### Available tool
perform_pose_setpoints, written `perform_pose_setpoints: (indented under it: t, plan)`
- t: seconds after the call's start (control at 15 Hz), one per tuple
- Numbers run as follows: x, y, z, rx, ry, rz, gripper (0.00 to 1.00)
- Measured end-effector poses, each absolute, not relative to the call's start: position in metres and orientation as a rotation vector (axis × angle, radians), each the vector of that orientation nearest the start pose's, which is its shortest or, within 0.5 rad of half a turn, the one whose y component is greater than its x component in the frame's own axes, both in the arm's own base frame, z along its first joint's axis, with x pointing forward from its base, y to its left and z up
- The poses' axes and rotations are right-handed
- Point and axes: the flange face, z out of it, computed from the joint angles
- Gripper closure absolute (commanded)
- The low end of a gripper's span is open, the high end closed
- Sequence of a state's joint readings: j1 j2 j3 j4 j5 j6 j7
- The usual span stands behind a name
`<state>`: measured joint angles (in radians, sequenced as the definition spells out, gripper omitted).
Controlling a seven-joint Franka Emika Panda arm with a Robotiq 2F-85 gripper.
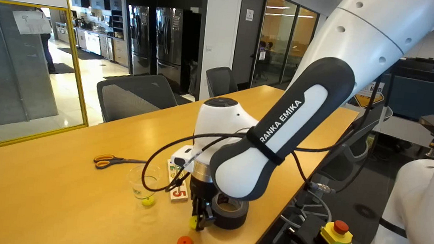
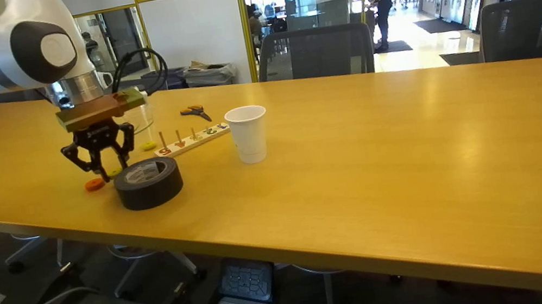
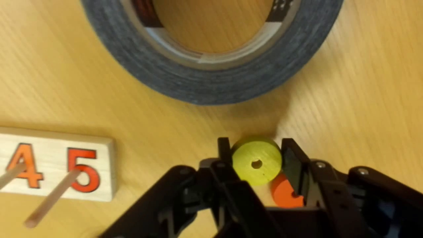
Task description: Pick up the orange and yellow objects from the table and put them in the two cups
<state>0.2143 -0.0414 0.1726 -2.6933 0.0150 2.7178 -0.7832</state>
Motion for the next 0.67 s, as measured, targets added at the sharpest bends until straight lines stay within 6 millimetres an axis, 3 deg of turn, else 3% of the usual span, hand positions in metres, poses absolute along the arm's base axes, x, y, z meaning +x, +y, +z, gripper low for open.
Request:
perform_pose_setpoints:
  t: [0.4,0.67]
  plan:
    - [0.449,0.155,0.325,-2.808,-1.612,-0.192,0.78]
    - [0.479,0.163,0.353,-2.851,-1.563,-0.261,0.78]
